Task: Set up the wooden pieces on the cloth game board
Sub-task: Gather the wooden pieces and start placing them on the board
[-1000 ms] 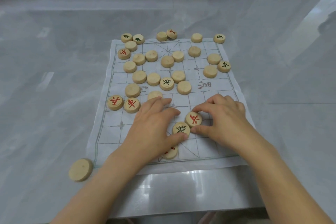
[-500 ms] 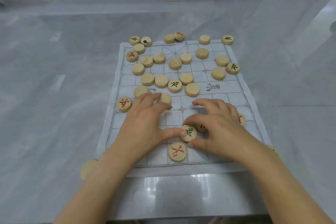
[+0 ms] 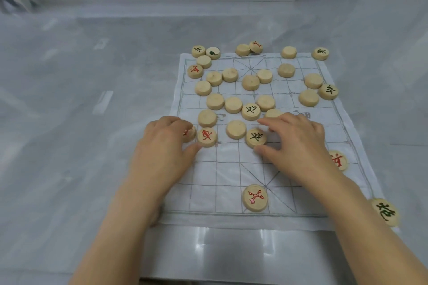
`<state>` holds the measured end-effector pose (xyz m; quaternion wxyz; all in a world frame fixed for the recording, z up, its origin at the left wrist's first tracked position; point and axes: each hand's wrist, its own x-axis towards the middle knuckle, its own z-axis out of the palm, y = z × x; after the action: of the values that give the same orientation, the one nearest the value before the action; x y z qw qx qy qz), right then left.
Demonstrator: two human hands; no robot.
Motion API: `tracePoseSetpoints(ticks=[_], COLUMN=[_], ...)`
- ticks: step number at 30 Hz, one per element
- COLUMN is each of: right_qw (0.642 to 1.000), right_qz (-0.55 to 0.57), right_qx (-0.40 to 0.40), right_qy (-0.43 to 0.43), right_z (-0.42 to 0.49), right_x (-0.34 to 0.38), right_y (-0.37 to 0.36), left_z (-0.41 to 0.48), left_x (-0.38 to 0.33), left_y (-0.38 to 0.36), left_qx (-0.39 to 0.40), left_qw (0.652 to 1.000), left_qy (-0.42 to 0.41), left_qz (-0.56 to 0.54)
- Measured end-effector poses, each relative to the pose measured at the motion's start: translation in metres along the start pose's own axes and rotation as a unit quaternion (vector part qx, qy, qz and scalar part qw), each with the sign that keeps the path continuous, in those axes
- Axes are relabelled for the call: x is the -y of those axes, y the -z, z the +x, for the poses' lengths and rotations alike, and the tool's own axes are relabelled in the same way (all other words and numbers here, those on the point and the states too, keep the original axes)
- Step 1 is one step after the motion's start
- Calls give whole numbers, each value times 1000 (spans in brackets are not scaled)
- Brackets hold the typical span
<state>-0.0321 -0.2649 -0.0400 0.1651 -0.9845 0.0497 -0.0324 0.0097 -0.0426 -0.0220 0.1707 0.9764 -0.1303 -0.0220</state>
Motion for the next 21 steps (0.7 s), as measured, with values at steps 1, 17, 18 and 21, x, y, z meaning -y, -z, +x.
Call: tracePoseSetpoints(ticks=[1,17,18,21], right_qw=[1000,997,997,996], right_qz=[4,-27,-39,-57], right_qx=[-2,13,16,24], right_qy=[-8,65,69,63], right_z=[0,26,29,31], right_x=[-1,70,75,79], right_y=[3,-25,-28,-35], left_z=[0,3,3,4], left_x=[3,20,21,24], left_y=[2,9,9,8], left_qx=[9,48,47,51], left_qw=[1000,998,998,998], left_qy=[12,37,37,36], left_qz=[3,-12,-14,-9])
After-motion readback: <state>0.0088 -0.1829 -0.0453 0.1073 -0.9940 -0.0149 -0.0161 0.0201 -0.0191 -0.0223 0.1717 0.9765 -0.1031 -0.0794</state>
